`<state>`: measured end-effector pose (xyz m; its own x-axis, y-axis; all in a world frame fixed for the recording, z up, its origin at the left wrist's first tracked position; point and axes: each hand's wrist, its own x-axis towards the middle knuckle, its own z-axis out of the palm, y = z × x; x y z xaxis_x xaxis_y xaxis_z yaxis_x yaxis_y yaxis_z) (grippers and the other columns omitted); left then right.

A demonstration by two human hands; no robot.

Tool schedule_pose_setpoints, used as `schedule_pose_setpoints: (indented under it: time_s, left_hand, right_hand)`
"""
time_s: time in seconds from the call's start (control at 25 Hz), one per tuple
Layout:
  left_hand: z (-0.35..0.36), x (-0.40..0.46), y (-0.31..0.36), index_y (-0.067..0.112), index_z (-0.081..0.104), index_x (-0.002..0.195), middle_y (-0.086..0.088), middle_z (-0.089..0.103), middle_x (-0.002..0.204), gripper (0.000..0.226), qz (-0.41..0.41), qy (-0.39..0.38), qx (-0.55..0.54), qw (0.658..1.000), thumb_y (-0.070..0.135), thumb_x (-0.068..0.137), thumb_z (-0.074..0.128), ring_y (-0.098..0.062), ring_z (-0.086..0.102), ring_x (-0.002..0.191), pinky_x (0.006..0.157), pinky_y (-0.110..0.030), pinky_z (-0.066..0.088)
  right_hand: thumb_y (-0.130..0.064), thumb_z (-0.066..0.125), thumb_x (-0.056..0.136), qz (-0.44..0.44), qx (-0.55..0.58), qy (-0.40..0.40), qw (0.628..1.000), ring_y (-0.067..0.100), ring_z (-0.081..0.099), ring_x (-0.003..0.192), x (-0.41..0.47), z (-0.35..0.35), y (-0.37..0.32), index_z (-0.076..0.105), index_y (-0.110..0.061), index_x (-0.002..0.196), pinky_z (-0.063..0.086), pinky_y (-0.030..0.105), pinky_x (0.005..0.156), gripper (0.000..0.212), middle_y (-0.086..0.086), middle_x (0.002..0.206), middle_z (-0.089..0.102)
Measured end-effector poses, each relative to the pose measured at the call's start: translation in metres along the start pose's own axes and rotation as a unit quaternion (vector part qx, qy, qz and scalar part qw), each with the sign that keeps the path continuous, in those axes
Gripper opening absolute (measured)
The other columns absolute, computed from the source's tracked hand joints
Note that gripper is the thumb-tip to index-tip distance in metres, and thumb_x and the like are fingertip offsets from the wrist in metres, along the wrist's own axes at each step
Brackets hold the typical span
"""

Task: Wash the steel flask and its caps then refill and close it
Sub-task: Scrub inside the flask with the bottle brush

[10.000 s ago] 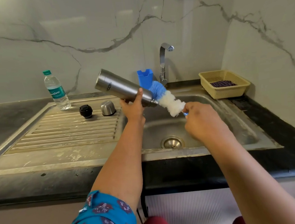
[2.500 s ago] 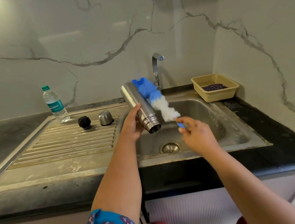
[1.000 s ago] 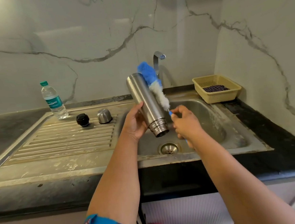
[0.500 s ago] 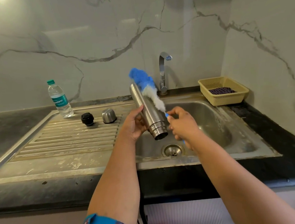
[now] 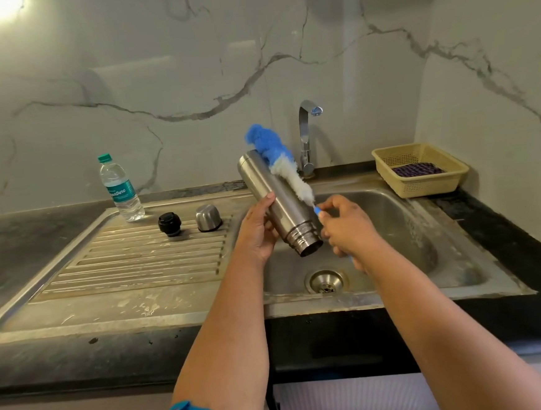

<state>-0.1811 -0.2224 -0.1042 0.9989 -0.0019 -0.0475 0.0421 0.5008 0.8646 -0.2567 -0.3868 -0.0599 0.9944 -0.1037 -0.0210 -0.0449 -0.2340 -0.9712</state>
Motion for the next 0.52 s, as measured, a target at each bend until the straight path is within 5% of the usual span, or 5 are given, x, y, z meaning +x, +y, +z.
schedule_pose_setpoints:
  time_s: [0.24, 0.4, 0.52]
  left_hand:
    - [-0.013, 0.006, 0.004, 0.008, 0.049, 0.134, -0.020, 0.064, 0.123, 0.083, -0.010, 0.014, -0.074, 0.997, 0.038, 0.066, 0.086, -0.033, 0.065, 0.108, 0.095, -0.051, 0.053]
    - [0.004, -0.006, 0.000, 0.003, 0.047, 0.140, -0.016, 0.064, 0.112, 0.082, -0.001, -0.013, -0.024, 1.000, 0.039, 0.073, 0.078, -0.030, 0.063, 0.103, 0.097, -0.050, 0.050]
    - [0.006, -0.009, -0.002, 0.002, 0.043, 0.143, -0.020, 0.062, 0.124, 0.091, 0.009, -0.028, -0.015, 0.999, 0.039, 0.070, 0.084, -0.034, 0.063, 0.109, 0.093, -0.049, 0.053]
  right_hand:
    - [-0.020, 0.048, 0.099, 0.049, 0.023, -0.052, 0.997, 0.010, 0.035, 0.047, -0.047, -0.010, 0.042, 0.057, -0.028, 0.094, 0.027, 0.024, 0.042, 0.013, 0.004, 0.065, 0.049]
    - [-0.019, 0.048, 0.099, 0.015, 0.041, 0.003, 0.999, 0.010, 0.038, 0.051, -0.015, -0.006, 0.009, 0.057, -0.023, 0.103, 0.032, 0.023, 0.041, 0.011, 0.007, 0.074, 0.053]
    - [-0.020, 0.048, 0.099, 0.004, 0.035, 0.007, 0.999, 0.011, 0.043, 0.056, -0.016, -0.004, 0.008, 0.056, -0.028, 0.101, 0.034, 0.022, 0.043, 0.011, 0.005, 0.080, 0.057]
